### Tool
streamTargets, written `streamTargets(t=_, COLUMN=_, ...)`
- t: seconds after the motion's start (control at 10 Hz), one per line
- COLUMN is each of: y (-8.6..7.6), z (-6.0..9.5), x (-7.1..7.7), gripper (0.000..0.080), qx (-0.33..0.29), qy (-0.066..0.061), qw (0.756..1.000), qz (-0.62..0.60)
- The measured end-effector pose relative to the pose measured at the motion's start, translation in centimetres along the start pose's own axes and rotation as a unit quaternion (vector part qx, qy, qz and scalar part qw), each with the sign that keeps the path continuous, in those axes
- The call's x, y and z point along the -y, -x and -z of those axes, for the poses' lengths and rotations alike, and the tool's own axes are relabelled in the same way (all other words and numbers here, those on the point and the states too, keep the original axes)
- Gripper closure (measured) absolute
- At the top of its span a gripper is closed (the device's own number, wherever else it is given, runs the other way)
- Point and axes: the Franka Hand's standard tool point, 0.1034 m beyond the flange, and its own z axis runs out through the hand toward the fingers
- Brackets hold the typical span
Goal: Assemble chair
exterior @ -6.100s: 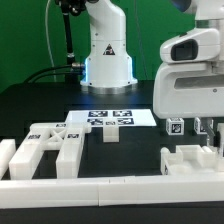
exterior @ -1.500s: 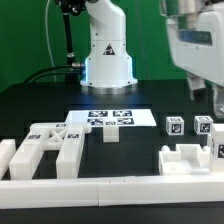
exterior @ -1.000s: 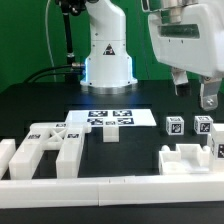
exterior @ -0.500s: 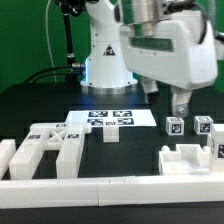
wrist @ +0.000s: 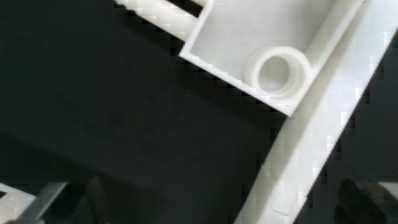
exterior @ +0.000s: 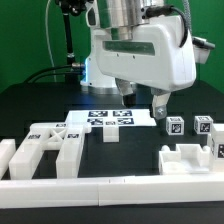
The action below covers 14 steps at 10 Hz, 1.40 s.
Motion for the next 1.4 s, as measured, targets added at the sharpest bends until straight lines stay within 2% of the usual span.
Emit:
streamTargets(t=0.1, y=-0.2, z=-0.2, x=-0.1, gripper=0.0150, qx=-0.003, qy=-0.002, qw=0.999, qz=0.032)
streamTargets(t=0.2, y=-0.5, z=-1.1, x=-1.1, gripper=0.0150, qx=-0.011, qy=-0.002, qw=0.995, qz=0.097)
streamTargets(t=0.4, y=-0.3, z=-2.3, x=-3.5, gripper=0.0150, qx=-0.009, qy=0.014, qw=0.978, qz=0.207)
streamTargets(t=0.5, y=0.0, z=-2.5, x=-4.0, gripper=0.0150, qx=-0.015, qy=0.019, qw=0.972, qz=0.234)
streamTargets(t=0.6, y=0.3, z=-2.2, x=-3.4, gripper=0.0150, qx=-0.023, qy=0.012, qw=0.965, qz=0.260)
streamTargets(t=1.0, y=0.0, z=-2.5, x=-3.9, gripper=0.0150, qx=-0.021, qy=0.018, qw=0.920, qz=0.391)
streamTargets(t=1.1, y=-0.1, z=-3.5, x=-5.6, gripper=0.0150, qx=-0.012, qy=0.030, qw=0.898, qz=0.440)
streamTargets(t=1.2, y=-0.1, z=-3.8, x=-6.9, gripper=0.0150, qx=0.004, qy=0.045, qw=0.889, qz=0.456)
streamTargets(t=1.4, y=-0.3, z=-3.8, x=-7.2, gripper=0.0150, qx=0.018, qy=0.051, qw=0.884, qz=0.464)
